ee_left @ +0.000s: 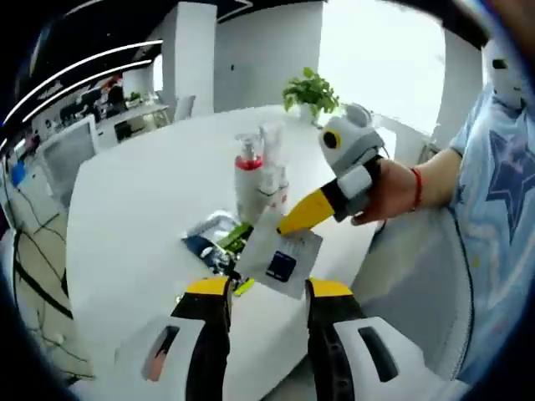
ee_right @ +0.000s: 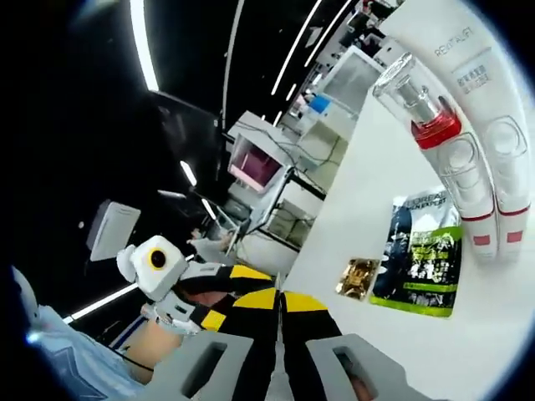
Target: Arrange the skincare products in the storage area until every visible bottle or jar stands upright without overlapping.
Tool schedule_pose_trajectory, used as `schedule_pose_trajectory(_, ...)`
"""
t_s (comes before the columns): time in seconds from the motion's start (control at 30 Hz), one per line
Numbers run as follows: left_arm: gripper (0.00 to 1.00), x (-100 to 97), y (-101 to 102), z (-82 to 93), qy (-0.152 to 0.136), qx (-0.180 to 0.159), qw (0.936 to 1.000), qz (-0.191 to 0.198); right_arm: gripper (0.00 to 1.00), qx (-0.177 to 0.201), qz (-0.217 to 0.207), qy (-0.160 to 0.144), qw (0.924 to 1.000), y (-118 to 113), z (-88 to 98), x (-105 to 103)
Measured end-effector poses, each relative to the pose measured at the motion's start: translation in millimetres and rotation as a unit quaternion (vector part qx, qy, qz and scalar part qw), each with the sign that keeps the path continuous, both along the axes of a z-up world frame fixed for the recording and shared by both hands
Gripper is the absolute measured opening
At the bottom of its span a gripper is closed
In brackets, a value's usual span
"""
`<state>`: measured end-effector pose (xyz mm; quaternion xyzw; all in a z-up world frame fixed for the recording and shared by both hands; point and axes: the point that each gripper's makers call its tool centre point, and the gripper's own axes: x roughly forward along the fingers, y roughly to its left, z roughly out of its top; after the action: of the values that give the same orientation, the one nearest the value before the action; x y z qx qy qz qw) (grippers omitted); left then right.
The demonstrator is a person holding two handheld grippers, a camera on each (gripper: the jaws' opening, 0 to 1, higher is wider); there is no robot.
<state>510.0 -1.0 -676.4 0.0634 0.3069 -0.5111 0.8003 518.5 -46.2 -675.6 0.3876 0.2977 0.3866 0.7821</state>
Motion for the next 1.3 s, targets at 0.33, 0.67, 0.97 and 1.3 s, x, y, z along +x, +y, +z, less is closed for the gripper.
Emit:
schedule_pose_trajectory(0.33,0.20,-7.8,-14.9,3.4,0.131,-0.138,0.9808,0.043,0.00,0.057,-0.023,-0.027,0.9978,-5.5,20.0,6.6)
schedule_pose_trajectory(0.67,0.00,-2.3,-23.2,9.2,0.161,-0.172,0.9701,0.056,0.00,0.064,-0.027,-0.032,0.9971,-5.4,23.5,8.2)
schedule_pose_trajectory(0.97,0.00,11.7,-17.2,16.4,0.134,-0.183,0.9699,0.087,0.00,0.061,-0.030,-0.011,0.9976,-5.1,17.2,9.7)
schedule_pose_trajectory(1.3,0.00,21.7,-11.4,20.5,0.137,-0.206,0.9625,0.110,0.00,0.025,-0.040,-0.031,0.9984,-5.5,12.8,12.0)
